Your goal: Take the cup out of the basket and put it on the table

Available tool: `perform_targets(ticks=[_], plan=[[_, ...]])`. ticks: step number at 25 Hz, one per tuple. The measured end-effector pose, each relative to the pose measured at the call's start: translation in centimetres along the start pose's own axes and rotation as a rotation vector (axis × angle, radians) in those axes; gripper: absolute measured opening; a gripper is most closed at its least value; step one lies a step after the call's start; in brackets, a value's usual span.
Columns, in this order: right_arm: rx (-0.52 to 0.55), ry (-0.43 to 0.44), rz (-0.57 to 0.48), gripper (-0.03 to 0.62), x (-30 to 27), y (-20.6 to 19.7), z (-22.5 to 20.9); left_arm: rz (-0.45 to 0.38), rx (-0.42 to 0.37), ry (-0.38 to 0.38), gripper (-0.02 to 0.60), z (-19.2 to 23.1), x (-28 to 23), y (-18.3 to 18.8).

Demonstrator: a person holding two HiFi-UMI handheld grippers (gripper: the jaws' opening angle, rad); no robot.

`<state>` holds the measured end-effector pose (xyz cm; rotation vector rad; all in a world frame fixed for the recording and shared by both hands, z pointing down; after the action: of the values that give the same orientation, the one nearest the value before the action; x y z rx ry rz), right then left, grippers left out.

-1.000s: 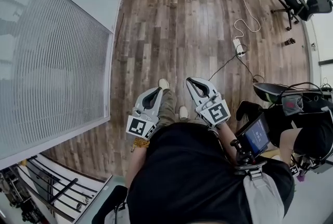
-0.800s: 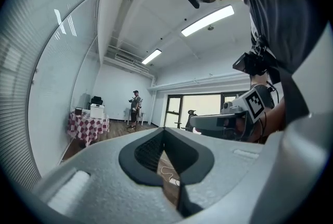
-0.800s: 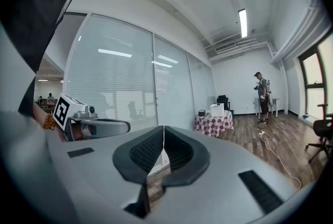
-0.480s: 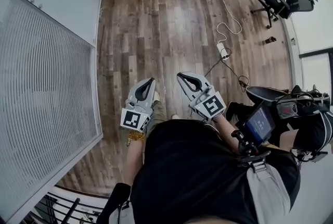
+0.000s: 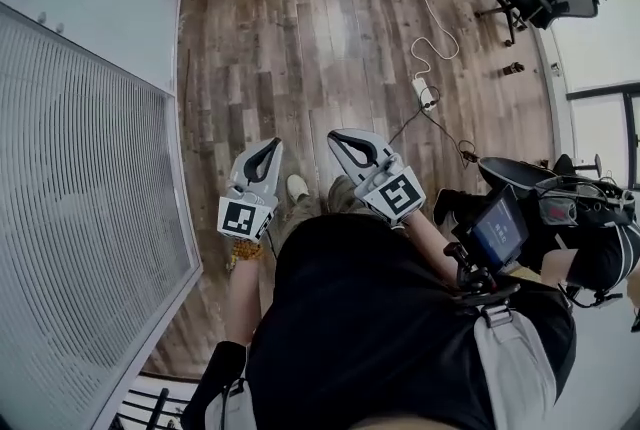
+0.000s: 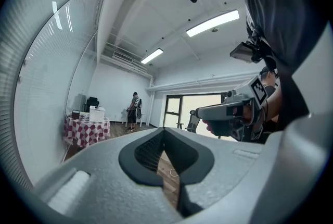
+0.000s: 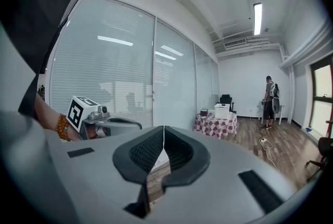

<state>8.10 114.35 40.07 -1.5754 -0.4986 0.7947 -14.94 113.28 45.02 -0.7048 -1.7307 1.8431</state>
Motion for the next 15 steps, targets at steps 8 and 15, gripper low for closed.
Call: perform_targets(ticks=[8,15], plan=[[-0.042,-0.042,-0.029,0.012,-3.6,-0.8,-5.3,-0.002,-0.019,-0.036,0.006,4.2,-6.0,0.5],[-0.065,-0.028,-0.050,0.013,-10.4,0.2,-13.6,0.040,-0.022,0.000,0.006,8.5,-12.9,1.8]])
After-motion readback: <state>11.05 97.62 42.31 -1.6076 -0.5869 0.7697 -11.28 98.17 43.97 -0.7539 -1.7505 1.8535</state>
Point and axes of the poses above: the fingertips, and each gripper's own axes: x backward along the fingers, z to its left, y out of its top, the point moved 10 cm from there along x, backward along the fingers, and after that the axes turned 2 degrees about -x, right-handed, at the moved point
